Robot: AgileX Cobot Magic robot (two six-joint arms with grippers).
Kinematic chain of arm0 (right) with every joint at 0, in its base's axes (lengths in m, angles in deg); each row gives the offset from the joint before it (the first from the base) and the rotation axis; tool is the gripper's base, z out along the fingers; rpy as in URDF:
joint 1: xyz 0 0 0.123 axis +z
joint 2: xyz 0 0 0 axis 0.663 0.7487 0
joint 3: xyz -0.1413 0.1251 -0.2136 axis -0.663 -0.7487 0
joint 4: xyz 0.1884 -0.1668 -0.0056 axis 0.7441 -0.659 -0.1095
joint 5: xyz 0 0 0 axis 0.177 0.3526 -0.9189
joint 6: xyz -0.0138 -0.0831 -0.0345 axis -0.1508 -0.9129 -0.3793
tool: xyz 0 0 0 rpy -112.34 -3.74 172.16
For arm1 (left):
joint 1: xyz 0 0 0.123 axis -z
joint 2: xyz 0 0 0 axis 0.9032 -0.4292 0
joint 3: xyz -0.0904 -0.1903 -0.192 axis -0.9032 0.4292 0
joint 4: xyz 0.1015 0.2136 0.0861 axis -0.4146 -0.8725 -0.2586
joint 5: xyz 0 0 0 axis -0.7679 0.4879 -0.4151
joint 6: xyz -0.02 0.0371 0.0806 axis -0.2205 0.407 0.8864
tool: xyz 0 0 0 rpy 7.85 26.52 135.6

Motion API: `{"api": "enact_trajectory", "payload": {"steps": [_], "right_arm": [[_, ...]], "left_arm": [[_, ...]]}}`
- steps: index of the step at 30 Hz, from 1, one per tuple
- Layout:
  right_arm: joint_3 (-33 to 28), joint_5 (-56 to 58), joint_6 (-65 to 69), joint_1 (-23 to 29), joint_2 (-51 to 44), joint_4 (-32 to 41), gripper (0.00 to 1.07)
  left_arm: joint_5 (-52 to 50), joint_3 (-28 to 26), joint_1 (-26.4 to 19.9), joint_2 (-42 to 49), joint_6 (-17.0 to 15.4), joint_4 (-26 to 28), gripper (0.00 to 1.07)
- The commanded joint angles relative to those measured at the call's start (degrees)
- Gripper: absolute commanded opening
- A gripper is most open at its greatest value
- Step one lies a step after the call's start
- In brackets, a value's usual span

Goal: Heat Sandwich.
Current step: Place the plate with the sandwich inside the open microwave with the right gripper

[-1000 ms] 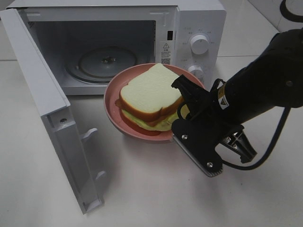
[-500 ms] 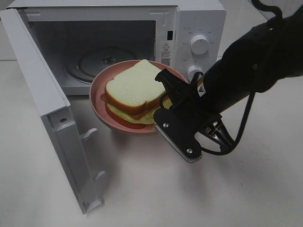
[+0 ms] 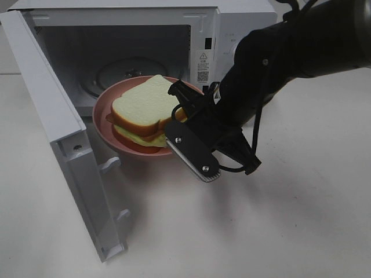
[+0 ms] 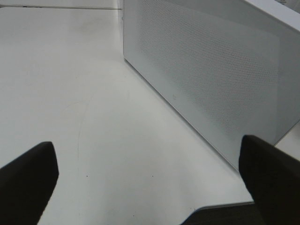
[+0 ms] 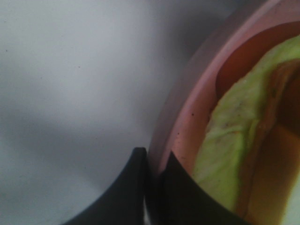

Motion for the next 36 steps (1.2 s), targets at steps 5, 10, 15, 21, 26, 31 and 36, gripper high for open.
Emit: {"api": "enact_trajectory", "payload": {"steps": [5, 10, 15, 21, 26, 31, 36], "right_arm": [[7.51, 3.38, -1.38, -0.11, 3.55, 1.66, 0.00], [11.86, 5.79, -1.32, -0.11, 6.53, 1.66, 0.00], [15.70, 7.73, -0.92, -0.11, 9.17, 1.66, 0.00], [20.40, 8.65, 2.01, -0.11, 12.03, 0.34, 0.00], [25.27, 11.23, 4.81, -0.11, 14.78, -1.55, 0.00], [30.65, 12.15, 6.70, -0.11, 17.65, -2.64, 0.00], [34.49, 12.61, 8.54, -0.11, 20.05, -2.98, 0.00]], "left_arm": [[-0.80, 0.00, -0.29, 0.86, 0.11, 0.23, 0.98], [-0.80, 0.00, -0.29, 0.86, 0.11, 0.23, 0.98], [-0.80, 0.00, -0.29, 0.86, 0.11, 0.23, 0.98], [-0.80, 0.00, -0.29, 0.86, 0.11, 0.23, 0.98], [-0.80, 0.00, -0.29, 0.86, 0.11, 0.23, 0.98], [-0.80, 0.00, -0.29, 0.86, 0.11, 0.23, 0.98], [-0.80, 0.00, -0.29, 0.86, 0.11, 0.23, 0.98]]}}
